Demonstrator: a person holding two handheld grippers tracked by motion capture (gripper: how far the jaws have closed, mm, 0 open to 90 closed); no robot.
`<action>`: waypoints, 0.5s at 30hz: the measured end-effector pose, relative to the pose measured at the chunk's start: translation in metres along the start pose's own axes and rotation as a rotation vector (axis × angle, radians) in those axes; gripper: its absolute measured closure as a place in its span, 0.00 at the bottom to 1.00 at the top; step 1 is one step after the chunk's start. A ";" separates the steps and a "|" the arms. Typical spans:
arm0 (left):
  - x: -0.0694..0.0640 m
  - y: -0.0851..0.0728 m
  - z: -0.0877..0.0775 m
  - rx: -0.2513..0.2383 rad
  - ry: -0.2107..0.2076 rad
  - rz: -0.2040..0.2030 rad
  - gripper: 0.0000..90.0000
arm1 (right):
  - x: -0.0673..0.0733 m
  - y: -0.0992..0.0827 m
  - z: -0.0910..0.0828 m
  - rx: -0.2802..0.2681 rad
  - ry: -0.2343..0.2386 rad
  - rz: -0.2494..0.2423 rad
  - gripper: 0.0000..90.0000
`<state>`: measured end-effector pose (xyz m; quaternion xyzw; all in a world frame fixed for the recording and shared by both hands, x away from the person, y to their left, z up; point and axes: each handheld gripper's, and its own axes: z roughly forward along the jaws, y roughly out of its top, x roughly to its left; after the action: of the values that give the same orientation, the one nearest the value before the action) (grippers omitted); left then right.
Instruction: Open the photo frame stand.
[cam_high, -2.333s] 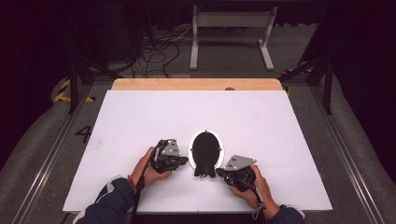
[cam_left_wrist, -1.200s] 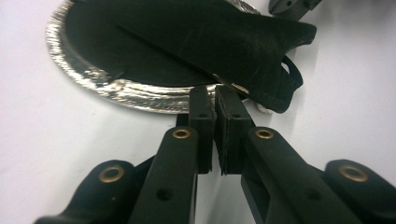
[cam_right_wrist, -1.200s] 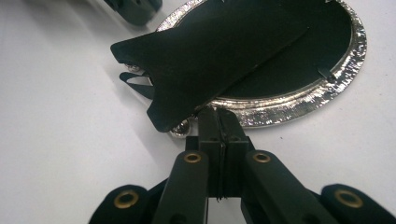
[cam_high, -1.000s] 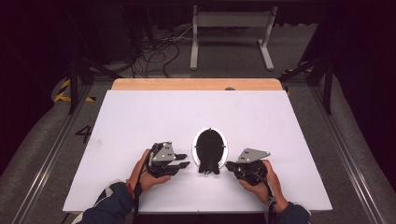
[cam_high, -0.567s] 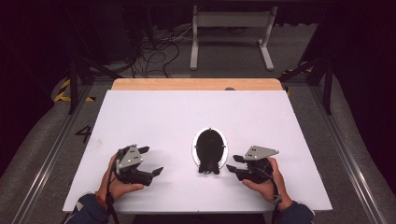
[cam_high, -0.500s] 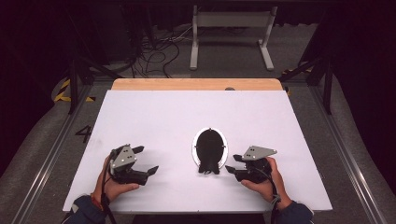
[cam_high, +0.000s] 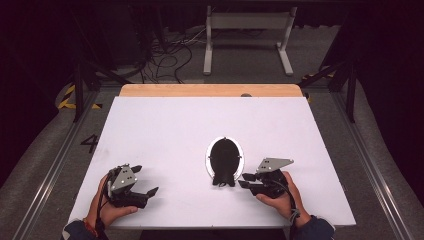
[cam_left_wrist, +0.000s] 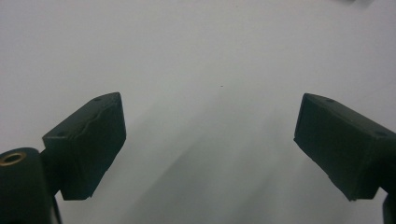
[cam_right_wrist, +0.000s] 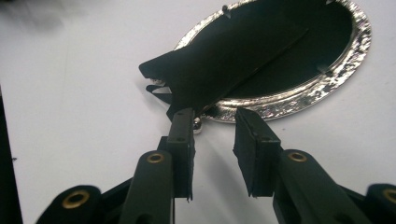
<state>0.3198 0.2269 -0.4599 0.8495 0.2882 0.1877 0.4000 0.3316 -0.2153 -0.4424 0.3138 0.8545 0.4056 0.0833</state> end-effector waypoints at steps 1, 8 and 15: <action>-0.001 0.000 0.001 -0.001 -0.005 -0.005 0.11 | 0.001 0.000 0.002 0.007 0.004 0.001 0.76; -0.003 -0.001 0.002 0.004 -0.011 0.001 0.11 | 0.006 0.002 0.013 0.082 0.059 -0.007 0.72; -0.004 0.000 0.004 0.016 -0.016 0.009 0.11 | 0.013 0.004 0.020 0.116 0.046 -0.032 0.69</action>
<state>0.3189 0.2223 -0.4630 0.8554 0.2828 0.1806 0.3947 0.3314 -0.1926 -0.4514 0.2949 0.8831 0.3612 0.0518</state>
